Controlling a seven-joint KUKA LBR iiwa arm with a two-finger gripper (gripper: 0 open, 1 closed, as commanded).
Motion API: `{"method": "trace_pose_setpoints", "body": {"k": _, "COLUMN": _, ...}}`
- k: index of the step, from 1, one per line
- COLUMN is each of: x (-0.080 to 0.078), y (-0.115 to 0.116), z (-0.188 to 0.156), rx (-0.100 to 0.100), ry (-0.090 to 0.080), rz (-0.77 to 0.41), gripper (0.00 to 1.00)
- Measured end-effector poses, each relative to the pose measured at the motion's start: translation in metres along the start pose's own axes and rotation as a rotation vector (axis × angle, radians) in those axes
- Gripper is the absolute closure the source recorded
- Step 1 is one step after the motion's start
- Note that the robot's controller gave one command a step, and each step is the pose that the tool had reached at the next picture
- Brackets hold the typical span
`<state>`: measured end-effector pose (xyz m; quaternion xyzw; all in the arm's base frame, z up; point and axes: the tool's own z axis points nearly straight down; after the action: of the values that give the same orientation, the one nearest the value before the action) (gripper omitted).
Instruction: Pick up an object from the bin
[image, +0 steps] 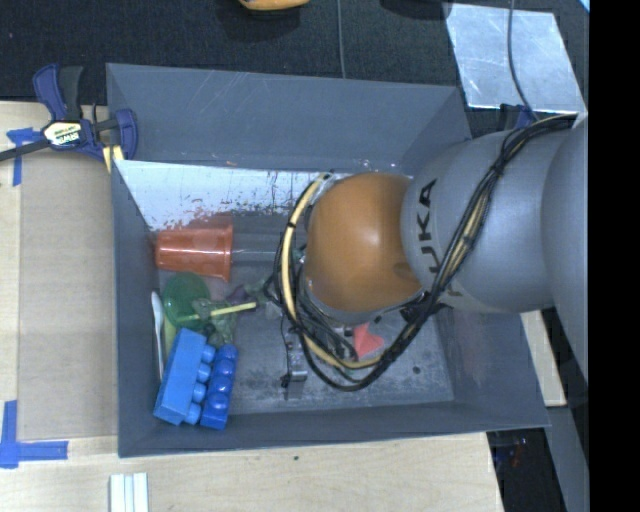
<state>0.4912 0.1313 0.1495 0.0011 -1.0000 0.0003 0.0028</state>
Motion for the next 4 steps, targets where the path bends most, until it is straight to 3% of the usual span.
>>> {"method": "trace_pose_setpoints", "body": {"k": 1, "x": -0.002, "y": 0.000, "z": -0.003, "rx": -0.001, "ry": -0.007, "rz": 0.001, "gripper": 0.00}}
{"method": "trace_pose_setpoints", "body": {"k": 2, "x": -0.035, "y": 0.006, "z": -0.036, "rx": 0.000, "ry": -0.004, "rz": -0.117, "gripper": 0.00}}
{"method": "trace_pose_setpoints", "body": {"k": 3, "x": -0.014, "y": -0.043, "z": -0.054, "rx": -0.001, "ry": -0.007, "rz": -0.018, "gripper": 0.00}}
{"method": "trace_pose_setpoints", "body": {"k": 4, "x": -0.024, "y": -0.062, "z": -0.071, "rx": -0.002, "ry": -0.016, "rz": -0.138, "gripper": 0.00}}
